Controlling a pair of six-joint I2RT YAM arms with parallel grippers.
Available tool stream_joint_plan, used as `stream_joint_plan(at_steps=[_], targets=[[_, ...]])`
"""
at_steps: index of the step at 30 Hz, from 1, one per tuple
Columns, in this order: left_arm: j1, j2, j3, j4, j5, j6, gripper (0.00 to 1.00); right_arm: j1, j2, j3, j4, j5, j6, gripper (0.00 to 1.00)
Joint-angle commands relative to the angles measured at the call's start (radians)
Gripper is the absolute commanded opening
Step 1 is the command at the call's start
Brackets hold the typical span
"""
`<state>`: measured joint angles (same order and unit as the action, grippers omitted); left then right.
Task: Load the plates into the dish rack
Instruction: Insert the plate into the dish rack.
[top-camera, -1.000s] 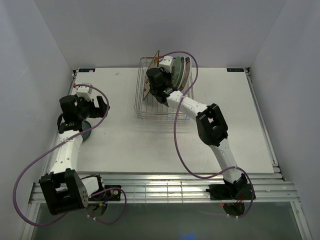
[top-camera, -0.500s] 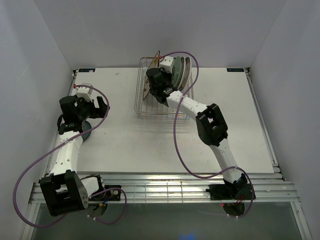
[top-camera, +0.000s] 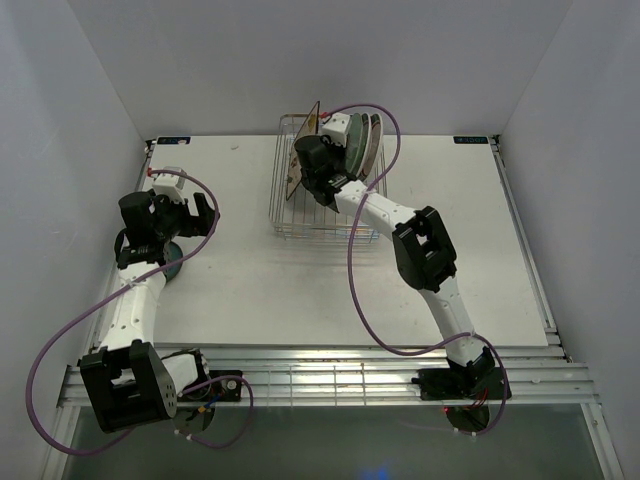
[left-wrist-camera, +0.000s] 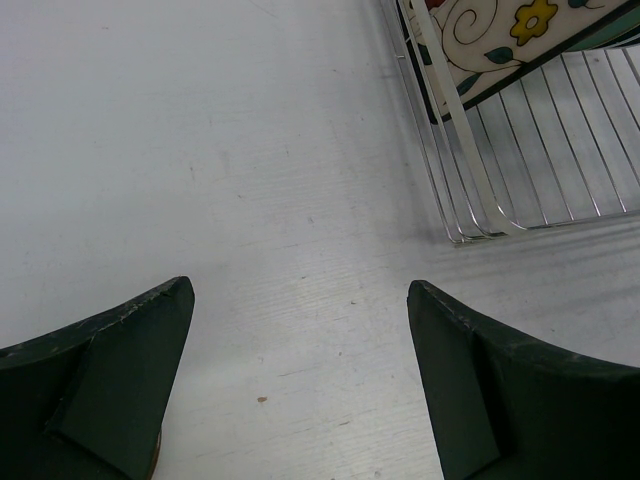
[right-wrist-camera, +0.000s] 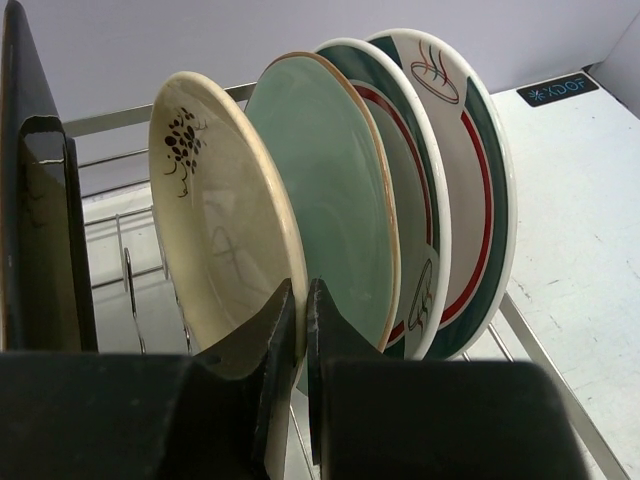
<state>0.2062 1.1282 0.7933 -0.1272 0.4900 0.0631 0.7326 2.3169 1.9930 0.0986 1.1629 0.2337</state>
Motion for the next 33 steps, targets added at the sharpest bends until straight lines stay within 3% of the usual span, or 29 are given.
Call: stream_joint_plan(at_steps=[1, 24, 33], targets=[[-0.005, -0.033, 0.0, 0.003, 0.018, 0.007, 0.98, -0.007, 0.007, 0.02, 0.023, -0.008, 0.067, 0.08], [-0.004, -0.038, 0.001, -0.002, 0.022, 0.007, 0.98, -0.006, -0.007, -0.031, 0.115, 0.044, -0.03, 0.08], [-0.005, -0.041, 0.003, -0.003, 0.024, 0.007, 0.98, -0.006, 0.003, -0.023, 0.084, 0.004, 0.01, 0.2]])
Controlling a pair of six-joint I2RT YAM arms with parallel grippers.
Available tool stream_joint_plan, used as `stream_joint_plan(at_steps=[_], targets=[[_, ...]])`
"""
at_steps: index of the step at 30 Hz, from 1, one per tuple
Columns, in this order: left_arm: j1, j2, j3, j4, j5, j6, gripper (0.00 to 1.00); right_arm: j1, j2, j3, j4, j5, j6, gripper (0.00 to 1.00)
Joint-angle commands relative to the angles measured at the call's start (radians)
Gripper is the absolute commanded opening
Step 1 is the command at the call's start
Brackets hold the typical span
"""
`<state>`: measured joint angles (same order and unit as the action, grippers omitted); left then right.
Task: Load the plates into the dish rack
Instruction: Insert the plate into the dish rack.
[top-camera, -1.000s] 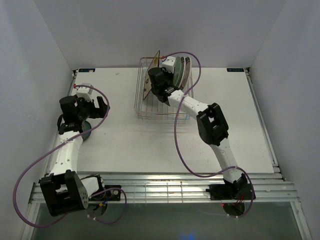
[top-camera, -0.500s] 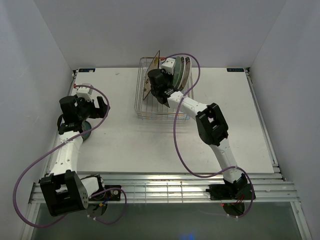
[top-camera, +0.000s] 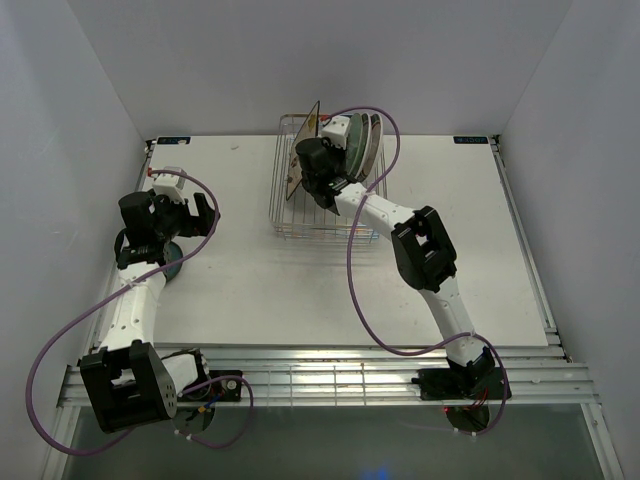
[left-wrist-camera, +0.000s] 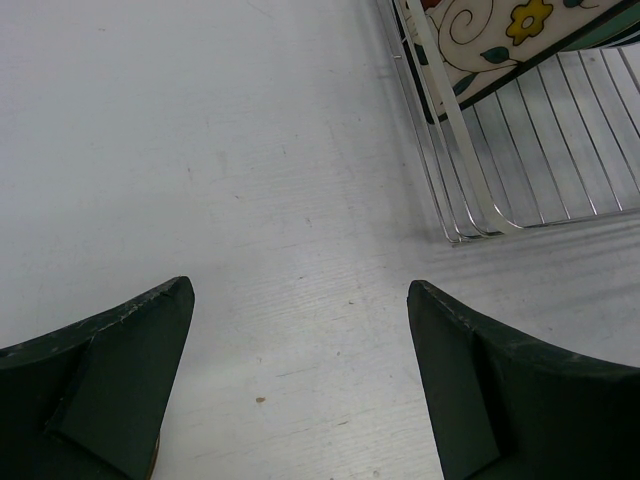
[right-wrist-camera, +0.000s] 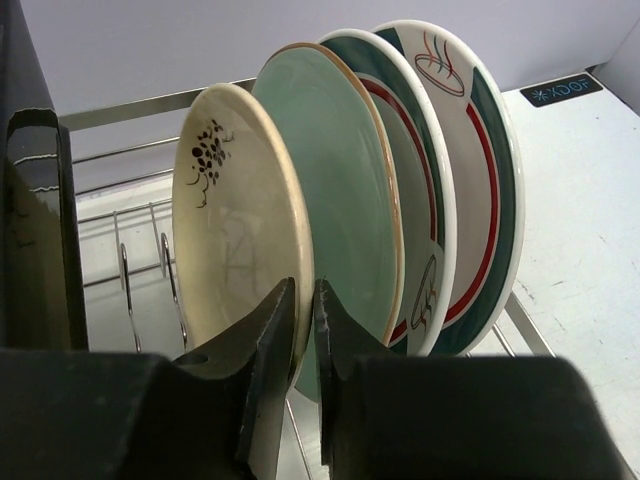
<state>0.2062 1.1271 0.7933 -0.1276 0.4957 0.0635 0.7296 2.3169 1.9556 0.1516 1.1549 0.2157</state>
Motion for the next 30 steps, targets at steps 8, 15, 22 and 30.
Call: stream_joint_plan(at_steps=[8, 15, 22, 30], targets=[[-0.004, -0.039, 0.003, -0.004, 0.017, 0.01, 0.98, -0.002, -0.017, -0.009, 0.031, -0.012, 0.047, 0.23], [-0.004, -0.039, 0.003, -0.006, 0.02, 0.009, 0.98, -0.002, -0.047, -0.044, 0.046, -0.046, 0.059, 0.34], [-0.004, -0.036, 0.004, -0.006, 0.021, 0.009, 0.98, -0.002, -0.079, -0.092, 0.086, -0.058, 0.062, 0.35], [-0.004, -0.038, 0.004, -0.006, 0.023, 0.009, 0.98, -0.002, -0.136, -0.153, 0.108, -0.081, 0.077, 0.36]])
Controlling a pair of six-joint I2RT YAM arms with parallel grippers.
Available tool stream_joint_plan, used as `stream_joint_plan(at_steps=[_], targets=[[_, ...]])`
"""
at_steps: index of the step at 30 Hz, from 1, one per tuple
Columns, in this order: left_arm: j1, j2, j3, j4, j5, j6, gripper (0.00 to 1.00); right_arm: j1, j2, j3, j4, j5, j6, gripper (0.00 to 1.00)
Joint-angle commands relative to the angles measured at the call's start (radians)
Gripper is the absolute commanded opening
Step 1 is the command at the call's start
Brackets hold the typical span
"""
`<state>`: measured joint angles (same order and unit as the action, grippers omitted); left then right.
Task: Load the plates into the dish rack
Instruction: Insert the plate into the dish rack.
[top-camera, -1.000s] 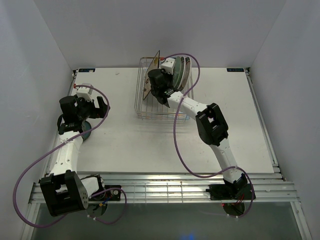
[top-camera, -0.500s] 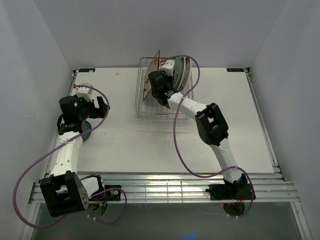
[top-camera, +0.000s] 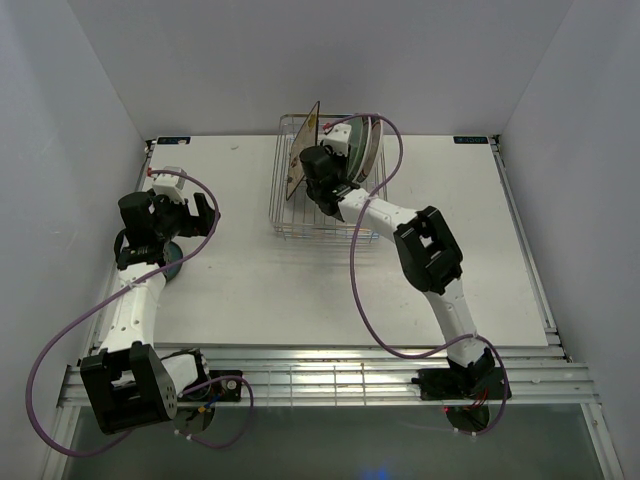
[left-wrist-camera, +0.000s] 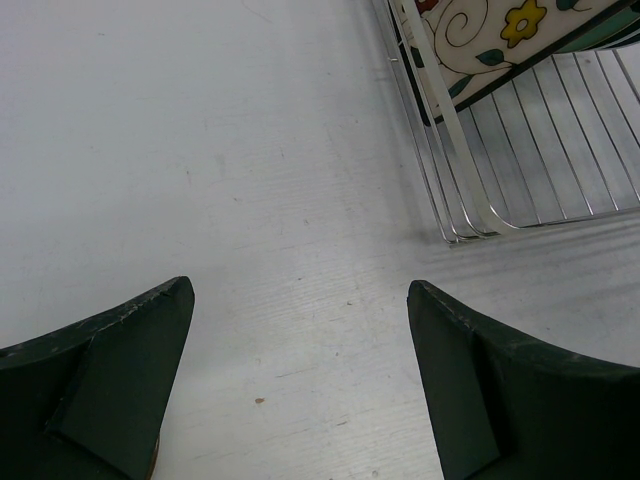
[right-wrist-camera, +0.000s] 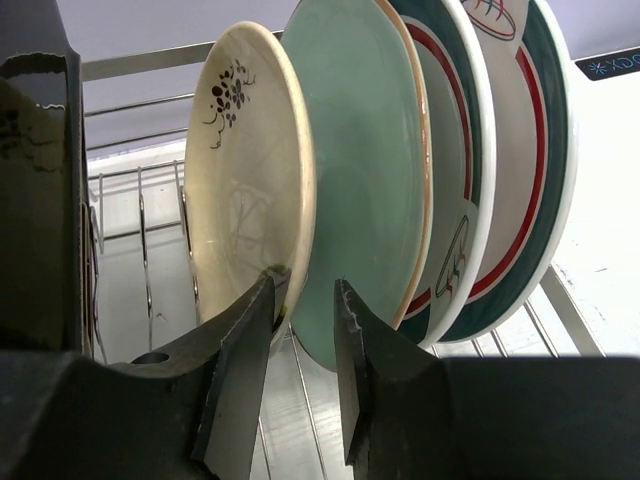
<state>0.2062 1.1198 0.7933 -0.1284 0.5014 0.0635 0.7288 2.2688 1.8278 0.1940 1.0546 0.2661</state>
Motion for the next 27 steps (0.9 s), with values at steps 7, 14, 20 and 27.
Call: stream_joint_plan(at_steps=[7, 14, 20, 27], targets=[[-0.004, -0.034, 0.004, -0.005, 0.019, 0.009, 0.98, -0.002, -0.189, -0.137, 0.162, -0.013, 0.025, 0.37], [-0.004, -0.034, 0.004, -0.007, 0.02, 0.009, 0.98, -0.002, -0.252, -0.219, 0.193, -0.085, 0.012, 0.39], [-0.004, -0.034, 0.004, -0.008, 0.02, 0.009, 0.98, -0.002, -0.287, -0.249, 0.203, -0.125, 0.012, 0.4], [-0.004, -0.034, 0.006, -0.011, 0.016, 0.016, 0.98, -0.002, -0.397, -0.401, 0.263, -0.205, 0.007, 0.4]])
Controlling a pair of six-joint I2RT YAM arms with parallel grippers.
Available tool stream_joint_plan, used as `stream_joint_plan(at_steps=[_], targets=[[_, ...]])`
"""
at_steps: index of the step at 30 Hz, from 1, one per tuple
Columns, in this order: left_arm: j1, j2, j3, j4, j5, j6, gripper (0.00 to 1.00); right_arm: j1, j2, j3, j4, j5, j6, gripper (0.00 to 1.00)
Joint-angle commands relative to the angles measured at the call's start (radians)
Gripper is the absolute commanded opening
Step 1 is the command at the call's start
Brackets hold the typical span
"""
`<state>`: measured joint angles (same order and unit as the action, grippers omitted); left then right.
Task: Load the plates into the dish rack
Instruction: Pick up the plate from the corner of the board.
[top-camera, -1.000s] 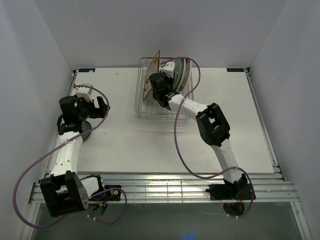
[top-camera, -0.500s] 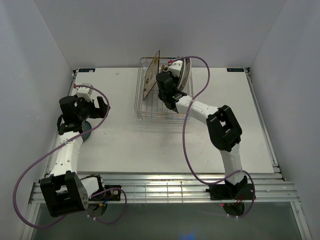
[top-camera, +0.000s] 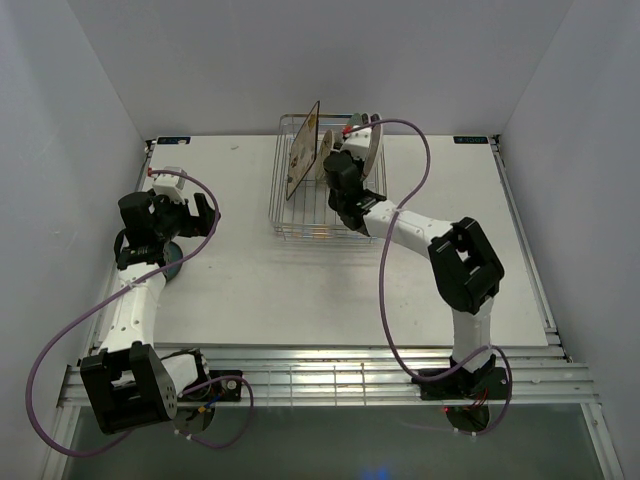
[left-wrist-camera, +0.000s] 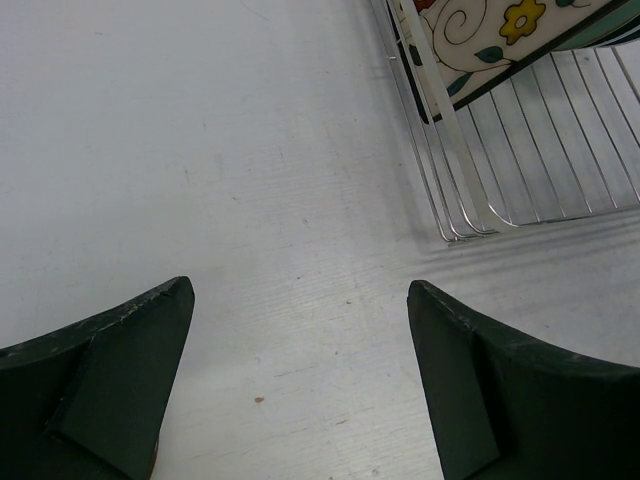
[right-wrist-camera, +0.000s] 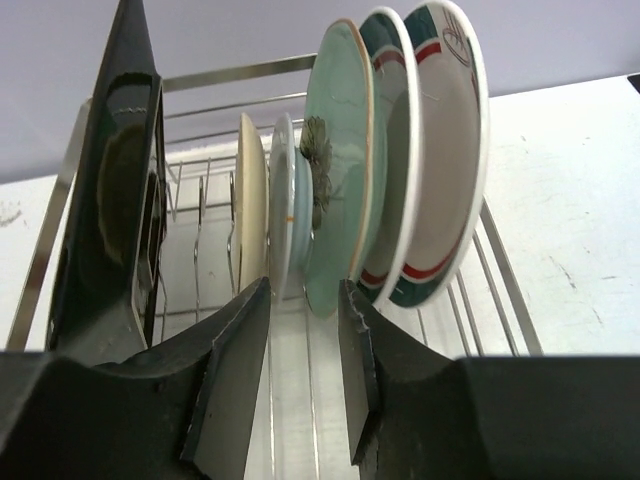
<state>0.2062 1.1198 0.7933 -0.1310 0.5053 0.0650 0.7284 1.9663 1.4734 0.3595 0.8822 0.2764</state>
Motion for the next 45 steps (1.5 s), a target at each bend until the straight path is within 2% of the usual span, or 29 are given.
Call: stream_joint_plan(at_steps=[1, 12, 23, 27, 30, 32, 35, 36, 38, 39, 42, 45], targets=[[-0.004, -0.034, 0.006, -0.012, 0.009, 0.018, 0.98, -0.001, -0.133, -0.1, 0.105, -0.048, -0.002, 0.4], [-0.016, -0.021, 0.017, -0.076, -0.097, 0.107, 0.98, 0.0, -0.365, -0.422, 0.144, -0.21, -0.023, 0.4], [-0.018, -0.08, -0.065, -0.114, -0.231, 0.213, 0.98, 0.005, -0.572, -0.66, 0.163, -0.439, -0.003, 0.41], [-0.019, -0.121, -0.104, -0.125, -0.28, 0.246, 0.98, 0.005, -0.671, -0.777, 0.232, -0.503, 0.012, 0.49], [-0.022, -0.143, -0.134, -0.128, -0.309, 0.278, 0.98, 0.005, -0.728, -0.835, 0.234, -0.548, 0.021, 0.5], [-0.025, -0.149, -0.15, -0.128, -0.352, 0.289, 0.98, 0.005, -0.753, -0.869, 0.234, -0.577, 0.026, 0.55], [-0.025, -0.147, -0.167, -0.13, -0.373, 0.315, 0.98, 0.003, -0.79, -0.901, 0.231, -0.646, 0.029, 0.7], [-0.025, -0.147, -0.181, -0.125, -0.373, 0.32, 0.98, 0.003, -0.803, -0.907, 0.231, -0.661, 0.03, 0.79], [-0.025, -0.152, -0.201, -0.113, -0.37, 0.337, 0.98, 0.005, -0.819, -0.923, 0.234, -0.664, 0.035, 0.87], [-0.025, -0.156, -0.225, -0.095, -0.367, 0.344, 0.98, 0.003, -0.825, -0.935, 0.237, -0.664, 0.035, 0.98], [-0.027, -0.164, -0.244, -0.064, -0.407, 0.354, 0.98, 0.005, -0.846, -0.952, 0.24, -0.67, 0.038, 0.91], [-0.027, -0.164, -0.261, -0.045, -0.453, 0.369, 0.98, 0.005, -0.859, -0.961, 0.242, -0.675, 0.046, 0.91]])
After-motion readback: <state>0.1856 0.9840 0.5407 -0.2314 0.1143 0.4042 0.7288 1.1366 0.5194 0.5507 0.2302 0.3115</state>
